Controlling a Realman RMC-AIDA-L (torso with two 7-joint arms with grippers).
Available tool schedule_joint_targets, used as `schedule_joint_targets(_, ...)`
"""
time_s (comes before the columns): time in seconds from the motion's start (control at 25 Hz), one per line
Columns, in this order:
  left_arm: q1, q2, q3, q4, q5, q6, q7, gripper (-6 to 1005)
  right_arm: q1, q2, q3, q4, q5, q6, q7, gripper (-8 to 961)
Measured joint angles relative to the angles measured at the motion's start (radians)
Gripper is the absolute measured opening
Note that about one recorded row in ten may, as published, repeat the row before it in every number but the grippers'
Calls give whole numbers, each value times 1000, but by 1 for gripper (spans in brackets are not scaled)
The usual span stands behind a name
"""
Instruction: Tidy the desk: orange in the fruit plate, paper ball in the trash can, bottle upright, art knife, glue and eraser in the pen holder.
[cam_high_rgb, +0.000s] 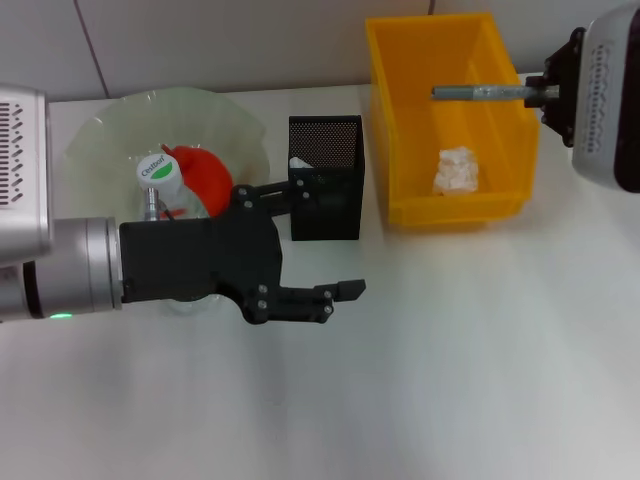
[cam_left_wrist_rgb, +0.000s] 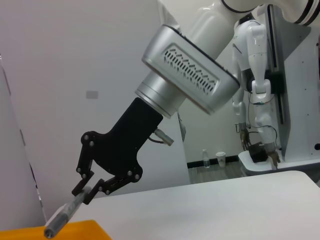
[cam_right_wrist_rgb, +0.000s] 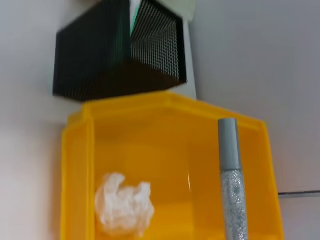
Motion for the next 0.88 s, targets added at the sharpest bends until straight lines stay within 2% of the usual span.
schedule_joint_targets(0.56, -8, -1, 6, -18, 0, -3, -2, 812, 14, -1, -102, -33, -162, 11, -1, 132)
schedule_joint_targets(0.88, 17, 0, 0, -25, -18, 1, 24, 813, 38, -1, -141, -33, -212, 19, -1, 132)
